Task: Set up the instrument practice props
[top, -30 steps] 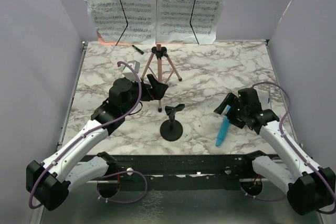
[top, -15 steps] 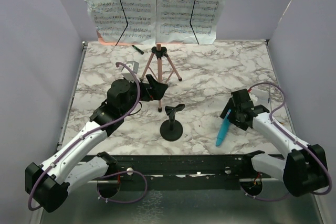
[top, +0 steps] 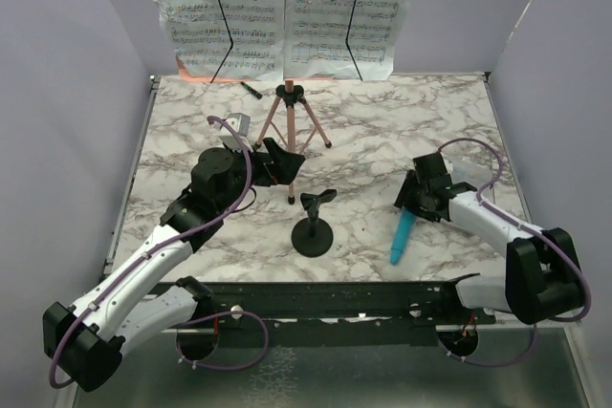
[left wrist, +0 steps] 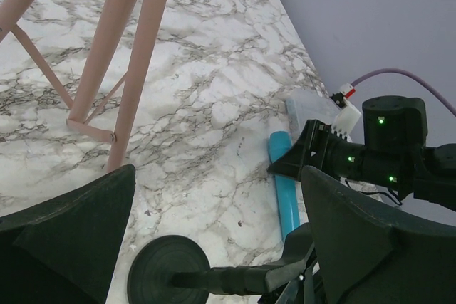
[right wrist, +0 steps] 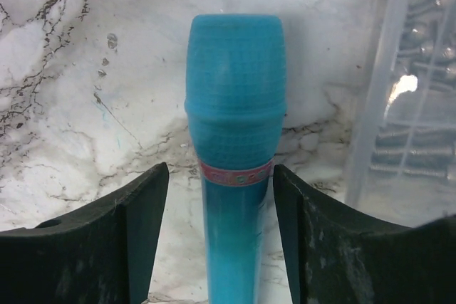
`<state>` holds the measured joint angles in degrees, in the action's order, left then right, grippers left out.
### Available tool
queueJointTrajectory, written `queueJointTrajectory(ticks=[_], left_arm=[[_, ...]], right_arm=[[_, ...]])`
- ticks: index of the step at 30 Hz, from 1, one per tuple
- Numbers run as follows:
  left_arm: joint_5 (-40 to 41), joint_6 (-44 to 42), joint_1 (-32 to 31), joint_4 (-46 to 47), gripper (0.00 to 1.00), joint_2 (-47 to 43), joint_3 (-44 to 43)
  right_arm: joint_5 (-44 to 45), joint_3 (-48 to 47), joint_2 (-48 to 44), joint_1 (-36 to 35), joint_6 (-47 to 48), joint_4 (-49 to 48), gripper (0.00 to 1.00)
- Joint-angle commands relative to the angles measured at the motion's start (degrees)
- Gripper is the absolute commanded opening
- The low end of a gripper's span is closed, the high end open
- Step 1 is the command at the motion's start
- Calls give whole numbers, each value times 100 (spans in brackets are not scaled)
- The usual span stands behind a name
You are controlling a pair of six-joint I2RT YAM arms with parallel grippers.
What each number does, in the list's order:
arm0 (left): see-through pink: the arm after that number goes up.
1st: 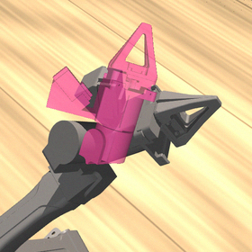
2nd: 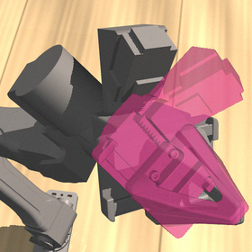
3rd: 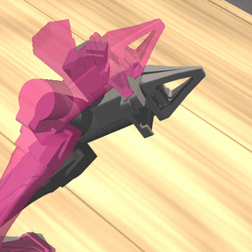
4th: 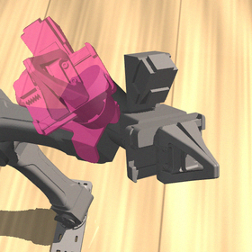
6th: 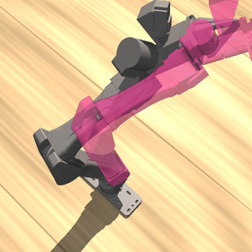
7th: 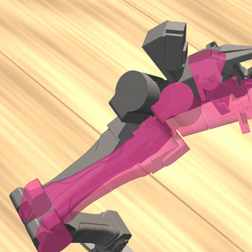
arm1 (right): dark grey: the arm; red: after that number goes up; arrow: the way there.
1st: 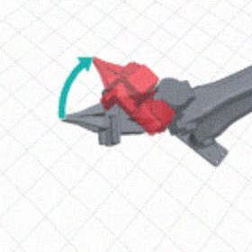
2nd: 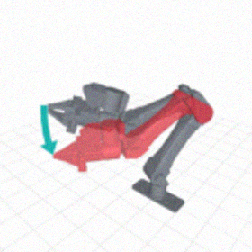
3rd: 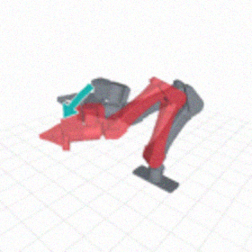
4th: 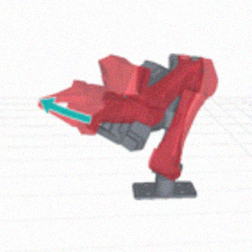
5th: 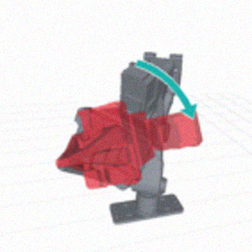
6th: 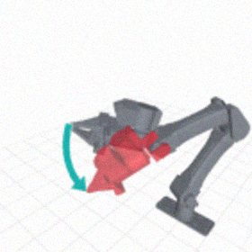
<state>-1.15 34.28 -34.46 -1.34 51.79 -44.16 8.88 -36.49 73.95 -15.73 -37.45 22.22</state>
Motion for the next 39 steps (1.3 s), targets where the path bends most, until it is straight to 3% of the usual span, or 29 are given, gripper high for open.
queueJointTrajectory(ticks=[1,9,12,16,19,22,35,39], left_arm=[[-210,-114,44,112,99,-199,-45],[-239,-143,54,114,99,-263,-38],[-287,-124,54,117,99,-267,-6],[-286,-140,60,95,99,-328,21],[-270,-156,62,84,99,-363,22],[-277,-159,62,72,99,-349,21],[-338,-252,62,-49,99,-358,-4],[-447,-362,65,-50,99,-362,-9]], right_arm=[[-93,-184,264,25,321,-462,64],[110,-373,986,17,659,-589,64],[17,-419,1127,24,735,-655,60],[-92,-517,1146,25,867,-665,36],[-176,-577,1113,25,982,-678,7],[-257,-675,1106,26,1062,-637,1],[-308,-1150,63,23,1354,-378,0],[-799,-1329,-510,21,1719,-376,0]])
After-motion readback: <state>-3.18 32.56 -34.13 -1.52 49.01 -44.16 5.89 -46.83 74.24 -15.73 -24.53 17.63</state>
